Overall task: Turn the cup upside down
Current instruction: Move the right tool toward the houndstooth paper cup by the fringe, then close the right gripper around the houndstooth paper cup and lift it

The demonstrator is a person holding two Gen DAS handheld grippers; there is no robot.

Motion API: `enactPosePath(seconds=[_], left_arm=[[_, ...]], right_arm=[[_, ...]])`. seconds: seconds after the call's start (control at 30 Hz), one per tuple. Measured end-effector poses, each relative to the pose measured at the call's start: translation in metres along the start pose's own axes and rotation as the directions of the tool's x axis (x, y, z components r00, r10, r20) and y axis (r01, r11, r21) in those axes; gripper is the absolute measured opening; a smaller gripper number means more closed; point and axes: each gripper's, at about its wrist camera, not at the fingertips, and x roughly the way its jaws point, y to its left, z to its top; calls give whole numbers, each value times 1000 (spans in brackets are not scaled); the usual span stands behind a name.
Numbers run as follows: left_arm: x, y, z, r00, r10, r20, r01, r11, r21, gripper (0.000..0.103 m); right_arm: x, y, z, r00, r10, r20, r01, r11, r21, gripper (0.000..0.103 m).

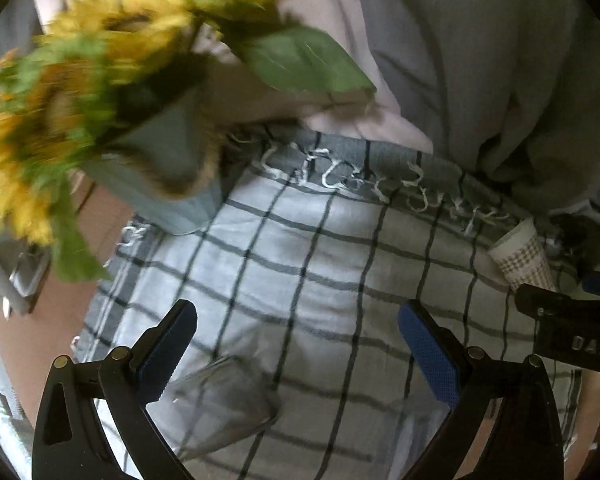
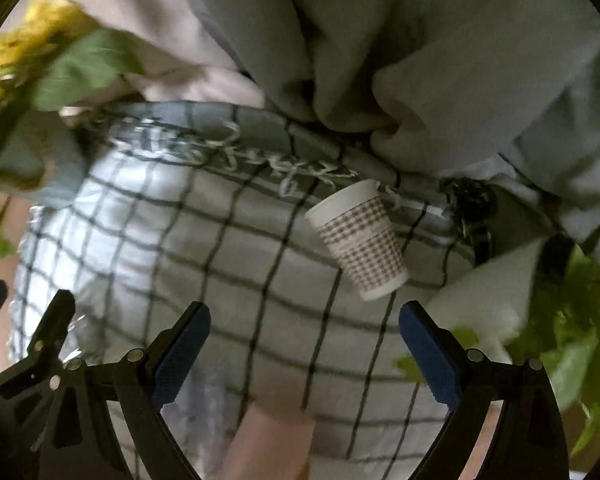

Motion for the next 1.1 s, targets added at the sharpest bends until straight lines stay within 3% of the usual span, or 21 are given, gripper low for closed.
enactPosePath(seconds=[0.43,0.8,0.97,1.1], left_arm=[[63,-36,31,986,-45,-163,50,998,29,103],[82,-51,34,976,-56,-210,65,997,37,103],[85,-54,41,975,-57,-214,67,997,41,103],[82,-51,44,977,-59,-207,69,997,43,103]], right_arm=[[77,-25,48,986,-73,-152,81,996,48,90],[98,-36,53,976,-149,-159,160,985,59,90],[114,-41,50,970,-129,-205,148,986,81,66],[106,-42,54,976,-119,-183,138,986,95,64]])
